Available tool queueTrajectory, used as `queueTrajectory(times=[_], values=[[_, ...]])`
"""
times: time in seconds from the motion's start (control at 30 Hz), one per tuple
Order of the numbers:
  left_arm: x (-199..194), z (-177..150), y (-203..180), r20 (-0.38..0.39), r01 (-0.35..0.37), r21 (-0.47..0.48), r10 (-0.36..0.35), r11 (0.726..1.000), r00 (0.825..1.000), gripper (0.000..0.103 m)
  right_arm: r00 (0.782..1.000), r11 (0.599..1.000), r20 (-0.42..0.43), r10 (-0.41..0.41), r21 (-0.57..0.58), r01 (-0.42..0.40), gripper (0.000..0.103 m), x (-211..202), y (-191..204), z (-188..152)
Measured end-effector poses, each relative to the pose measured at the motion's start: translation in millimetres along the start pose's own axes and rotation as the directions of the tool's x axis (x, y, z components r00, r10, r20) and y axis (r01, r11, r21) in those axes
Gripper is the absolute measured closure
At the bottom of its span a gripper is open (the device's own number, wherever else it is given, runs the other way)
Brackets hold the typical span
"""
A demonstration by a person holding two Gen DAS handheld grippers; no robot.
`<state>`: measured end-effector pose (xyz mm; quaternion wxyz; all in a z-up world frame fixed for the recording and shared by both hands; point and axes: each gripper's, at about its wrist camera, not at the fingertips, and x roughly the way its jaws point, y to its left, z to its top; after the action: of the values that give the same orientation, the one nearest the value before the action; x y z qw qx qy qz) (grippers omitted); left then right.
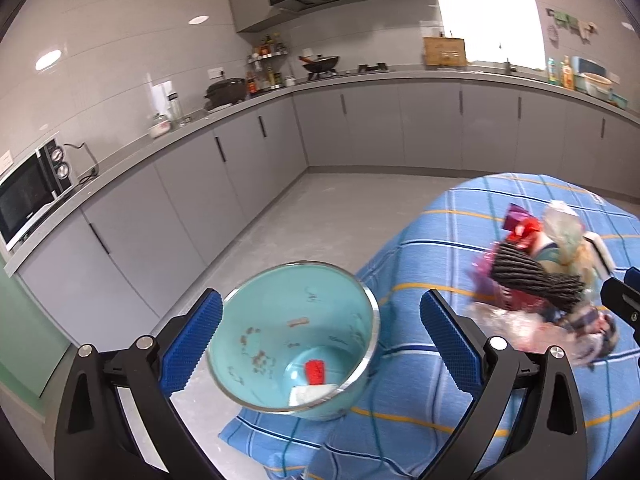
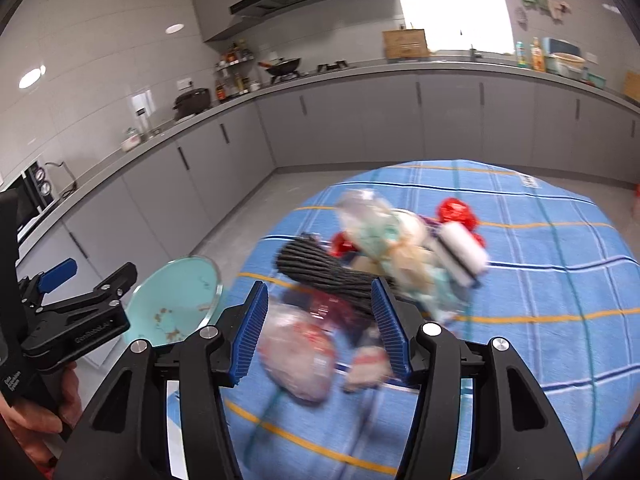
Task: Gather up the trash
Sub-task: 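Move both open tools back over the trash pile on the table, then grasp the clear plastic bag with the left tool while the right tool grasps the striped cloth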
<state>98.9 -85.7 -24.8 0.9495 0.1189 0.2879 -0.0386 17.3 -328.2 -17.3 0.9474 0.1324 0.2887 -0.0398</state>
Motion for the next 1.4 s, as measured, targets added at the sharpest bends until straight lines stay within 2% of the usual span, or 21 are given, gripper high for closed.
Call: queueTrajectory(times=[0.37, 0.63, 0.7, 0.8, 0.87, 1.0, 1.17, 1.3, 1.4], values=[[-12.9, -4.8, -50.4, -0.015, 0.083, 0.054, -0.082, 0.995, 0.997, 0.006, 0.996, 0.994, -0.009, -0.091, 0.059, 0.091, 0.048, -25.5, -59.2, -19.6], [-6.4, -9.0, -72.6, -0.05, 0.117, 0.08, -0.113, 0.99, 0.992, 0.006, 0.993, 0.989, -0.036, -0.11, 0.099, 0.113, 0.046, -25.3, -83.6, -32.0], [-1.7, -11.6, -77.4, -0.066, 0.145, 0.076, -0.14, 0.986, 0.988, 0.006, 0.993, 0.989, -0.049, -0.109, 0.1, 0.114, 0.046, -21.9, -88.0, -35.3], [10.1, -18.1, -77.0, -0.104, 0.207, 0.034, -0.202, 0.978, 0.974, 0.006, 0.992, 0.989, -0.069, -0.107, 0.095, 0.113, 0.045, -17.2, -87.9, -40.1], [19.4, -23.7, -74.6, -0.124, 0.26, -0.015, -0.26, 0.965, 0.958, 0.006, 0.991, 0.989, -0.09, -0.102, 0.094, 0.11, 0.045, -9.5, -88.4, -43.7], [30.0, -27.3, -76.9, -0.144, 0.319, -0.065, -0.325, 0.946, 0.935, 0.007, 0.989, 0.99, -0.121, -0.089, 0.095, 0.1, 0.045, 5.5, -87.4, -46.9], [31.6, -25.6, -93.6, -0.134, 0.371, -0.037, -0.372, 0.928, 0.918, 0.007, 0.987, 0.993, -0.145, -0.07, 0.086, 0.083, 0.045, 24.5, -84.0, -45.8], [41.5, -24.1, -104.8, -0.171, 0.425, -0.067, -0.43, 0.903, 0.887, 0.017, 0.981, 0.993, -0.185, -0.059, 0.085, 0.076, 0.045, 40.0, -83.5, -47.8], [46.9, -25.5, -114.7, -0.19, 0.441, -0.069, -0.446, 0.895, 0.875, 0.019, 0.978, 0.993, -0.201, -0.053, 0.091, 0.072, 0.046, 46.1, -84.2, -50.0]])
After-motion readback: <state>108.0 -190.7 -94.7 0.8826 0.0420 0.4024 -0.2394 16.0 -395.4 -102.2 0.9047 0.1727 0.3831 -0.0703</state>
